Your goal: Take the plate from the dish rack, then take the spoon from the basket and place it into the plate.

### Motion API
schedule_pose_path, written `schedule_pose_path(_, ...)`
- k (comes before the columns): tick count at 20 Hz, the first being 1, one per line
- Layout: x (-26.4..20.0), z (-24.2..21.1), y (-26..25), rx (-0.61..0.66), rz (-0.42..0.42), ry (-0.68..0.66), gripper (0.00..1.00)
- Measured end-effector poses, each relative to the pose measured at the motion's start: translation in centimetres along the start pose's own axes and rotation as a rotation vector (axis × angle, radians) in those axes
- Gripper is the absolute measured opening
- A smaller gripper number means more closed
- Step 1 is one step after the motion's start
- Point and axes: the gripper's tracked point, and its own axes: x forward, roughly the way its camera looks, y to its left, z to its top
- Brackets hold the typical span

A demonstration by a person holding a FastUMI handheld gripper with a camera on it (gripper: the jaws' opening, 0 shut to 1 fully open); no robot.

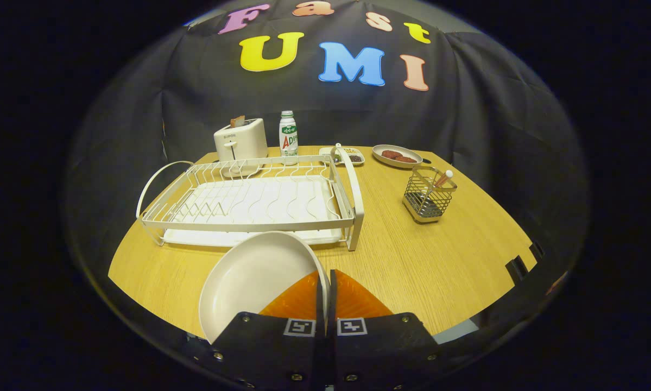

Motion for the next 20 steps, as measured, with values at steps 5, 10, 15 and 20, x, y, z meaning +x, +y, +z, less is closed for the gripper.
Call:
schedule_pose_path(5,0.7,-0.8,0.3,0.072,0.02,0.026,0.01)
schedule_pose_path(10,0.7,-1.1,0.4,0.114,0.024,0.037,0.01)
schedule_pose_path(15,0.7,-1.3,-0.3,0.07,0.021,0.039,0.04)
schedule_pose_path(20,0.7,-0.7,-0.8,0.061,0.016,0.019,0.04)
